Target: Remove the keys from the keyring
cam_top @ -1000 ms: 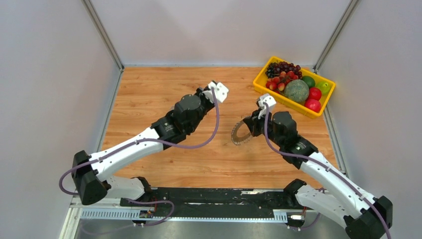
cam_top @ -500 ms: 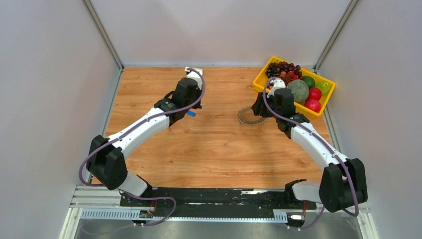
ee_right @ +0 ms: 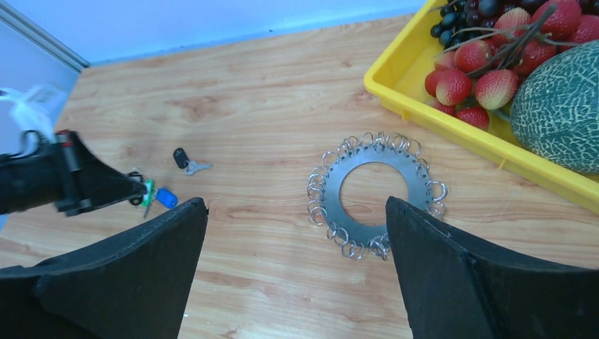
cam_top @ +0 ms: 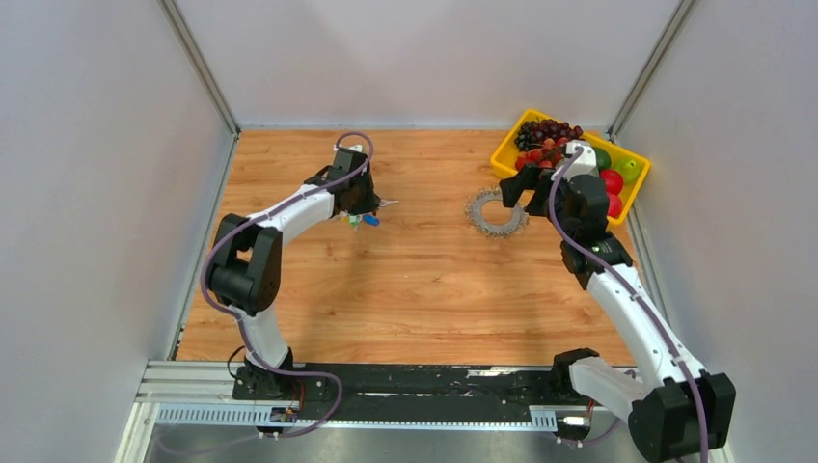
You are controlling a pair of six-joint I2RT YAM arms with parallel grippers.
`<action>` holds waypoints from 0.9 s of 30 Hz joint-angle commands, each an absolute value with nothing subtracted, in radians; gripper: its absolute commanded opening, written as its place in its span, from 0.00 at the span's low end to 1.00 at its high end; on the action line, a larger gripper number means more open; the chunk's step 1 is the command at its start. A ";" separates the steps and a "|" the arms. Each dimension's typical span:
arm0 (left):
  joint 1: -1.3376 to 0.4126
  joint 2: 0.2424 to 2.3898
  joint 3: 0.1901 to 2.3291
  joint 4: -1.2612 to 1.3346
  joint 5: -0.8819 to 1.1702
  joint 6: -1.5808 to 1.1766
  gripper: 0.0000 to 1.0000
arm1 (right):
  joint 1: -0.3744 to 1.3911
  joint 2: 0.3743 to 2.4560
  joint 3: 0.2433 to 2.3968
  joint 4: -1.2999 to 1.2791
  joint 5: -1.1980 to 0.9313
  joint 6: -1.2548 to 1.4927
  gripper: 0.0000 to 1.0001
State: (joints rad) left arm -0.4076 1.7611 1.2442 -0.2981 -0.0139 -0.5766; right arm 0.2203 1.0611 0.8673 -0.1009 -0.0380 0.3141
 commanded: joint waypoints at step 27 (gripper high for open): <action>-0.278 1.110 1.176 -0.419 -0.083 -0.620 1.00 | 0.221 0.646 0.942 -0.205 0.058 0.398 1.00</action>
State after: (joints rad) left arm -0.2752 1.3045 1.2243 -0.4400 0.0223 -0.6373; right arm 0.2203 0.7471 0.8585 -0.1921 -0.0101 0.3904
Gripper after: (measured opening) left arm 0.998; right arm 0.996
